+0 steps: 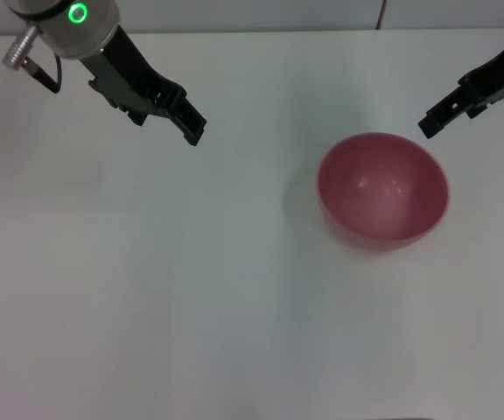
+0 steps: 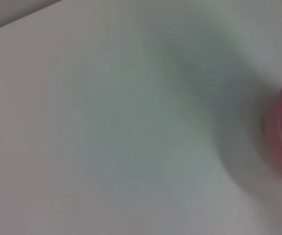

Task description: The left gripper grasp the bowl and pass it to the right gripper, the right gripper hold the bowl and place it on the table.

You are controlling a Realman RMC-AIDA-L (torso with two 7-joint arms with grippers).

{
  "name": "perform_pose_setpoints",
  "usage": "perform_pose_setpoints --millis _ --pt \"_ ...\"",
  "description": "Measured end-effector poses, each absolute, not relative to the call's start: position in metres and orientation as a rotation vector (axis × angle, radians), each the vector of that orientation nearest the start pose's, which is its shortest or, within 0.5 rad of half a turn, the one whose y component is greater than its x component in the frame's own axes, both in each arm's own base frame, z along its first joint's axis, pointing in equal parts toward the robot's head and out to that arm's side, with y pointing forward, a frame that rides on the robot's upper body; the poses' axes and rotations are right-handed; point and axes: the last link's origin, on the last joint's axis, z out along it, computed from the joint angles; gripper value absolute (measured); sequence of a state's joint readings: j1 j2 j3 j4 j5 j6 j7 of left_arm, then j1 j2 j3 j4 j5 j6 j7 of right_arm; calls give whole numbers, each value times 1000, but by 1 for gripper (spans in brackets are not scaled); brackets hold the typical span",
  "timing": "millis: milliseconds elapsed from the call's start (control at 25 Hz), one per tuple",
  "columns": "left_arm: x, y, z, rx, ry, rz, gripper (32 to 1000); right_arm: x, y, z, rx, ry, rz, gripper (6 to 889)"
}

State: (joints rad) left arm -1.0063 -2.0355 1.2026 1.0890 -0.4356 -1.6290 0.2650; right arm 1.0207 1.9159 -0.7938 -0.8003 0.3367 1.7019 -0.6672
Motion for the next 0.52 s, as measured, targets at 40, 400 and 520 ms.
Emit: perform_pose_setpoints --millis 40,400,520 --pt "-107 417 20 -2386 -1198 476 865 184 422 73 -2492 1326 -474 869" --pt "-107 417 20 -2386 -1194 473 865 184 422 73 -2490 1328 -476 869" --pt "-107 417 20 -2387 -1193 473 865 184 422 73 -2489 1327 -476 869"
